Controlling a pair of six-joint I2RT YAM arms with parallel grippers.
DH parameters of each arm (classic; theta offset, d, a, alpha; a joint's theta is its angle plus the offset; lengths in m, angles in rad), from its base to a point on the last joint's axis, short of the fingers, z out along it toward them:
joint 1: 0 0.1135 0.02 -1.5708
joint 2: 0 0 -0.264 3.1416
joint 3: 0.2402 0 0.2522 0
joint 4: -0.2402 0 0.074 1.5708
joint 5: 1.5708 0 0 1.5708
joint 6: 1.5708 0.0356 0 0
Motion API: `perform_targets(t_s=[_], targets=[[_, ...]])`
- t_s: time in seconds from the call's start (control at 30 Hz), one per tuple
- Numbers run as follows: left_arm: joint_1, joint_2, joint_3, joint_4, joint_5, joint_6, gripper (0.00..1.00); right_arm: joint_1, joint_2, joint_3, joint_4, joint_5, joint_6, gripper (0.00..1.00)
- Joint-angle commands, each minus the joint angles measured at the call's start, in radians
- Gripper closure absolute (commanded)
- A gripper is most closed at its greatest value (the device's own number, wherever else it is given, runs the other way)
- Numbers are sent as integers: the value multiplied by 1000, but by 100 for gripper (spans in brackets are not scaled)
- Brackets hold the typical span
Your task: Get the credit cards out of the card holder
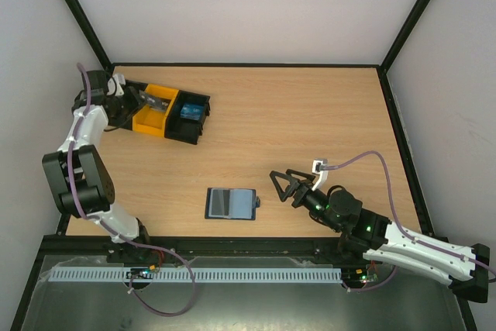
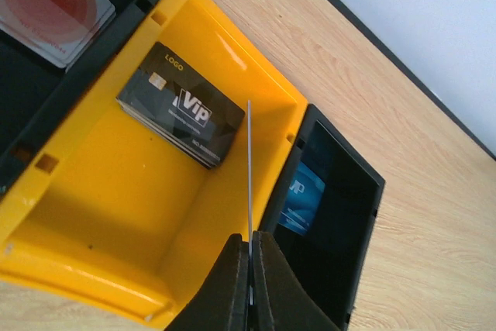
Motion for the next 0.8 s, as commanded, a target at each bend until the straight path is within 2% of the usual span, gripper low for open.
perform_targets(t_s=[0.0, 0.47, 0.77], targets=[[4, 96, 98, -32, -29, 46, 97, 6, -11, 45, -26, 54, -45, 2], [-71, 345, 359, -128, -97, 94, 97, 6, 7, 43, -1, 76, -53, 2], [-82, 383, 402, -184, -137, 120, 97, 6, -3, 45, -16, 85, -56, 2]])
